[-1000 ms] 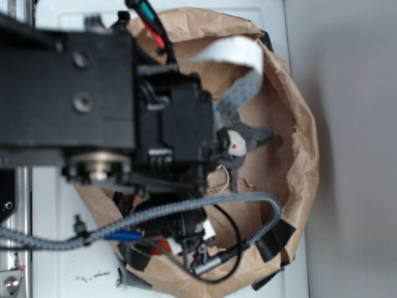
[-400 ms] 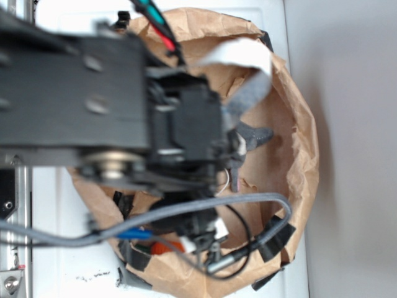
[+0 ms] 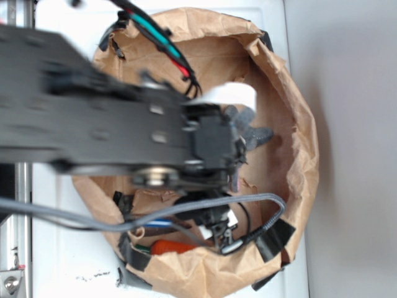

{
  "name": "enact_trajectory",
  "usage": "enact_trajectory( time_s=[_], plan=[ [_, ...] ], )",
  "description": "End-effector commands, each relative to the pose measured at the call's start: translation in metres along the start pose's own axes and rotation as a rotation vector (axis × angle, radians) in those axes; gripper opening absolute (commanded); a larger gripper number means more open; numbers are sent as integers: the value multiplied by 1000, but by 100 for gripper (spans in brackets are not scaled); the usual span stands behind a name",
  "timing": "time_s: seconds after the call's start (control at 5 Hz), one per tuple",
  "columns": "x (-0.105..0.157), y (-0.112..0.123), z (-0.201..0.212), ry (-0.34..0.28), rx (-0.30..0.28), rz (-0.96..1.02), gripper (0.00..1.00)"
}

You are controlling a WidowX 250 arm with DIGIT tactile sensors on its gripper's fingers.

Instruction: Grab the gray animal.

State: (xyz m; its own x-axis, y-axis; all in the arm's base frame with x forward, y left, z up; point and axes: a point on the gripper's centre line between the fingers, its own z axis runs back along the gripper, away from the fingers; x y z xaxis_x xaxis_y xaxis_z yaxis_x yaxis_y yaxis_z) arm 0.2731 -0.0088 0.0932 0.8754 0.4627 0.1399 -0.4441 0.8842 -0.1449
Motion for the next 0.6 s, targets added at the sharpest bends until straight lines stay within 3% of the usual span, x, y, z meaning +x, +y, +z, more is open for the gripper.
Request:
enact_trajectory(
  time_s=[0.0, 0.4],
  plan=[
    [46, -1, -17, -60, 58, 139, 100],
    [53, 8, -30, -101, 150, 237, 100]
  ],
)
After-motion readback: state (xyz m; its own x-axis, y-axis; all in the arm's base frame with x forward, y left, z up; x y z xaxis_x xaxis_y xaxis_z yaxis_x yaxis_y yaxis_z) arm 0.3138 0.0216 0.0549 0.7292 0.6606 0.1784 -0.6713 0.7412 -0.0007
